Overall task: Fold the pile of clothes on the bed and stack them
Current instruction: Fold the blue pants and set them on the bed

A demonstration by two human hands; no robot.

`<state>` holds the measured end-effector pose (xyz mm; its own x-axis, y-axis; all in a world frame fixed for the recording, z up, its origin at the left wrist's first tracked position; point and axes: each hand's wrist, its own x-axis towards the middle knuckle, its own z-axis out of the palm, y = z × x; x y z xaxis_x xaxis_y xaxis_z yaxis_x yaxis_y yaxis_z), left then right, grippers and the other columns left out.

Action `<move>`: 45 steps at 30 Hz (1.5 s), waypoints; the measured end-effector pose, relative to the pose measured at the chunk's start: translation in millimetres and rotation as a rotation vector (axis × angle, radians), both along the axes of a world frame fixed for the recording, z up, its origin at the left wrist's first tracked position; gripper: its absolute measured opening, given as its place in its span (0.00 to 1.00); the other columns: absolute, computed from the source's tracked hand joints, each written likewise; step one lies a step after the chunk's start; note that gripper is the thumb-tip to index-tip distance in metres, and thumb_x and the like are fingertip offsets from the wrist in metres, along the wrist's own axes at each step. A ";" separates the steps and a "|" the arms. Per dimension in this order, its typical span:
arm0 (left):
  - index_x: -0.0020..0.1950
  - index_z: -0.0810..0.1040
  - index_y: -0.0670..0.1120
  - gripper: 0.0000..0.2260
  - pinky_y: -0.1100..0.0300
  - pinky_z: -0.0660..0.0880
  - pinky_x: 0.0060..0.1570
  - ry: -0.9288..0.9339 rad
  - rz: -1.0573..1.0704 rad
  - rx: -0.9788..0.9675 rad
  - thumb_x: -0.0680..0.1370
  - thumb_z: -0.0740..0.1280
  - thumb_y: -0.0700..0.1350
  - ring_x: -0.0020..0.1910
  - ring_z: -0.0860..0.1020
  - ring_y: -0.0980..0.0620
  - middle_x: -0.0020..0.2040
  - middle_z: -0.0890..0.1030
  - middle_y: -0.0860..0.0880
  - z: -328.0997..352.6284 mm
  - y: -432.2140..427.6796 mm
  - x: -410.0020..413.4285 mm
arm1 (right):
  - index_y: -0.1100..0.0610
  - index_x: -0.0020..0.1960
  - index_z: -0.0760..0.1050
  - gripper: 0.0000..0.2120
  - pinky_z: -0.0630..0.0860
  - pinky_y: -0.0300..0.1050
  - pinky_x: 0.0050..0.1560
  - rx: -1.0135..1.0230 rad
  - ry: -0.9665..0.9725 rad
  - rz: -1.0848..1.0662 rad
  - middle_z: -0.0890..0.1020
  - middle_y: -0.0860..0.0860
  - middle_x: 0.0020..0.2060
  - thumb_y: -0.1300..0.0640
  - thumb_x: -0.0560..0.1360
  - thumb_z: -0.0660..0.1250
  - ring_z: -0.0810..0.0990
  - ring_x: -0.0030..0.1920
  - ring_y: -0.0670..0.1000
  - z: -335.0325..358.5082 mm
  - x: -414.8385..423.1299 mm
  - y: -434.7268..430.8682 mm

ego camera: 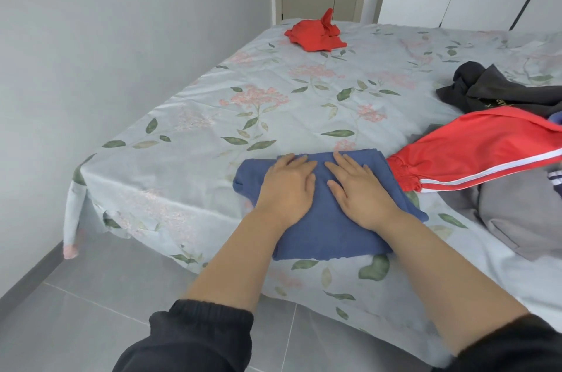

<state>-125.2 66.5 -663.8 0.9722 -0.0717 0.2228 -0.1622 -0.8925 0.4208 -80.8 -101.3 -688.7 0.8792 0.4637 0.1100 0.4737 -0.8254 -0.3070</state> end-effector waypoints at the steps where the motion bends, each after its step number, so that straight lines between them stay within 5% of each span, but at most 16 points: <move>1: 0.76 0.61 0.49 0.21 0.50 0.50 0.74 0.132 -0.028 0.146 0.84 0.51 0.50 0.77 0.52 0.49 0.77 0.58 0.50 -9.2 -2.0 -1.7 | 0.50 0.77 0.55 0.24 0.44 0.53 0.75 -0.062 -0.001 0.006 0.51 0.47 0.77 0.47 0.82 0.49 0.48 0.77 0.47 -0.2 1.5 -5.9; 3: 0.79 0.49 0.52 0.24 0.44 0.42 0.74 0.278 -0.027 0.323 0.83 0.45 0.57 0.77 0.41 0.50 0.79 0.45 0.54 -23.1 -1.3 -3.6 | 0.50 0.77 0.53 0.24 0.44 0.56 0.74 -0.174 0.005 -0.109 0.52 0.47 0.77 0.46 0.82 0.46 0.48 0.77 0.48 0.0 5.8 -22.1; 5: 0.79 0.46 0.54 0.25 0.43 0.40 0.73 0.285 0.012 0.328 0.82 0.43 0.59 0.77 0.38 0.51 0.79 0.41 0.55 -29.0 2.1 -3.5 | 0.55 0.76 0.56 0.24 0.49 0.58 0.73 -0.206 0.019 -0.336 0.57 0.52 0.76 0.47 0.83 0.47 0.52 0.76 0.53 5.8 9.2 -40.5; 9: 0.79 0.47 0.54 0.25 0.44 0.41 0.73 0.263 0.052 0.293 0.82 0.45 0.59 0.77 0.39 0.50 0.79 0.42 0.53 -29.0 4.1 -2.9 | 0.66 0.54 0.75 0.15 0.67 0.54 0.56 0.110 -0.211 -0.577 0.77 0.65 0.56 0.55 0.80 0.55 0.73 0.57 0.64 35.7 11.1 -64.6; 11: 0.78 0.52 0.53 0.25 0.44 0.46 0.73 0.228 0.071 0.243 0.82 0.48 0.57 0.77 0.44 0.48 0.79 0.46 0.51 -24.4 4.5 -5.1 | 0.65 0.39 0.73 0.16 0.69 0.51 0.46 0.175 -0.170 -0.612 0.80 0.66 0.46 0.56 0.79 0.56 0.77 0.47 0.65 52.2 9.1 -72.3; 14: 0.74 0.64 0.47 0.22 0.50 0.63 0.65 0.099 0.158 0.090 0.81 0.57 0.51 0.71 0.61 0.43 0.75 0.61 0.44 -13.0 7.0 -9.8 | 0.67 0.37 0.77 0.23 0.75 0.49 0.41 0.121 0.245 -0.568 0.83 0.64 0.39 0.50 0.80 0.57 0.81 0.40 0.62 58.0 -2.5 -79.2; 19: 0.70 0.67 0.46 0.19 0.57 0.69 0.39 0.234 0.338 -0.146 0.79 0.60 0.47 0.45 0.75 0.44 0.46 0.77 0.47 2.4 19.9 -19.9 | 0.62 0.32 0.72 0.22 0.70 0.42 0.28 0.125 0.486 -0.508 0.77 0.57 0.25 0.47 0.77 0.64 0.74 0.23 0.55 44.9 -22.8 -87.4; 22: 0.69 0.67 0.46 0.19 0.57 0.73 0.38 0.376 0.325 -0.334 0.79 0.63 0.48 0.38 0.76 0.47 0.40 0.76 0.48 3.0 23.3 -26.3 | 0.63 0.34 0.73 0.20 0.68 0.40 0.26 0.228 0.515 -0.479 0.76 0.57 0.28 0.48 0.76 0.68 0.71 0.24 0.53 49.7 -25.5 -92.1; 25: 0.71 0.66 0.48 0.23 0.57 0.76 0.34 0.404 0.324 -0.538 0.77 0.66 0.46 0.39 0.78 0.47 0.43 0.77 0.48 5.1 22.4 -29.6 | 0.63 0.35 0.74 0.16 0.67 0.41 0.28 0.338 0.503 -0.494 0.77 0.58 0.31 0.53 0.75 0.69 0.71 0.28 0.53 50.6 -29.9 -94.4; 28: 0.70 0.66 0.49 0.24 0.48 0.80 0.47 0.382 0.342 -0.684 0.76 0.67 0.43 0.47 0.79 0.43 0.45 0.76 0.50 5.4 20.8 -28.9 | 0.62 0.29 0.72 0.17 0.69 0.42 0.29 0.400 0.250 -0.597 0.77 0.58 0.27 0.56 0.74 0.68 0.72 0.25 0.53 52.2 -29.4 -95.7; 31: 0.72 0.66 0.50 0.26 0.52 0.77 0.49 0.340 0.373 -0.746 0.75 0.68 0.44 0.48 0.79 0.46 0.47 0.78 0.49 5.5 20.2 -23.9 | 0.62 0.33 0.76 0.14 0.73 0.38 0.24 0.518 0.423 -0.572 0.79 0.55 0.26 0.58 0.76 0.66 0.77 0.23 0.49 56.1 -29.9 -90.1; 34: 0.71 0.68 0.49 0.25 0.50 0.76 0.55 0.339 0.378 -0.870 0.75 0.68 0.44 0.53 0.78 0.46 0.56 0.79 0.47 5.5 18.2 -15.4 | 0.66 0.41 0.79 0.09 0.79 0.44 0.34 0.514 0.487 -0.548 0.80 0.58 0.33 0.60 0.76 0.66 0.80 0.32 0.54 51.3 -29.5 -80.7; 39: 0.75 0.63 0.47 0.29 0.48 0.74 0.60 0.276 0.447 -0.979 0.75 0.68 0.43 0.59 0.76 0.44 0.64 0.74 0.46 1.5 12.6 0.8 | 0.61 0.38 0.72 0.08 0.70 0.44 0.35 0.656 0.439 -0.556 0.67 0.54 0.30 0.62 0.75 0.67 0.66 0.30 0.52 43.5 -12.9 -69.5; 42: 0.77 0.59 0.47 0.31 0.60 0.74 0.48 0.194 0.454 -1.020 0.76 0.68 0.41 0.46 0.76 0.52 0.47 0.77 0.49 -0.6 7.6 10.2 | 0.60 0.41 0.75 0.05 0.63 0.40 0.29 0.676 0.421 -0.584 0.65 0.53 0.28 0.60 0.74 0.68 0.63 0.27 0.49 37.8 -0.9 -64.9; 45: 0.76 0.60 0.48 0.30 0.70 0.67 0.30 0.115 0.434 -0.977 0.76 0.66 0.39 0.29 0.69 0.57 0.30 0.68 0.51 0.8 5.0 16.3 | 0.66 0.44 0.81 0.10 0.63 0.38 0.27 0.733 0.406 -0.610 0.73 0.51 0.28 0.58 0.73 0.70 0.68 0.26 0.47 33.3 11.5 -61.3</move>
<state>-108.8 71.5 -663.1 0.8905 0.4443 -0.0982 0.1740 -0.1331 0.9757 -69.3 -162.7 -655.3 0.9759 -0.1342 -0.1719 -0.2139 -0.4368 -0.8738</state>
